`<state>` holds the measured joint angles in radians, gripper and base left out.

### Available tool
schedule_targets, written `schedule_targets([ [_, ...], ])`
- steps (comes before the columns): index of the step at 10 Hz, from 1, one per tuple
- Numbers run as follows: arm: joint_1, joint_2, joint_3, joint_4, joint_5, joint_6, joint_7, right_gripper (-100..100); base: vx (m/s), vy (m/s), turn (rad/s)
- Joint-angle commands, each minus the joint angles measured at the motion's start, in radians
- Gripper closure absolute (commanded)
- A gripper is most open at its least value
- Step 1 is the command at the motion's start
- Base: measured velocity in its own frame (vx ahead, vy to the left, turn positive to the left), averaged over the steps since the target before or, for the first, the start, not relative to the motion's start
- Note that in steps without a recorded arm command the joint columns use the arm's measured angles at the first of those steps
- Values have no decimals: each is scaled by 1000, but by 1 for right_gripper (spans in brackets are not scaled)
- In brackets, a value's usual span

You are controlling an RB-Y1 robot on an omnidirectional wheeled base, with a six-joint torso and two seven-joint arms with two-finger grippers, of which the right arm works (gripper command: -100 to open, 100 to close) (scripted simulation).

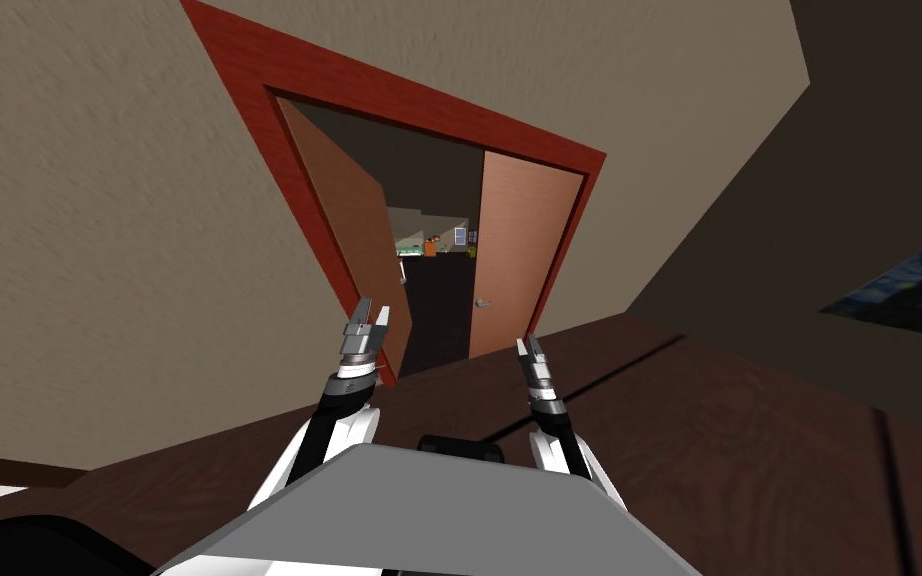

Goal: Push the door open

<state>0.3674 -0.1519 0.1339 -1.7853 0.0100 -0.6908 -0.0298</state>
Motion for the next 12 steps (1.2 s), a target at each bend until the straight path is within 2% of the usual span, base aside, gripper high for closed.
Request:
schedule_targets([
  [1,-13,-5,8,32,1,-2,-8,-100,93,0,-8],
  [10,-56,-35,60,198,8,-29,-52,-100,100,-11,-5],
  [12,-70,-44,77,253,11,-38,-66,-100,150,-29,-9],
])
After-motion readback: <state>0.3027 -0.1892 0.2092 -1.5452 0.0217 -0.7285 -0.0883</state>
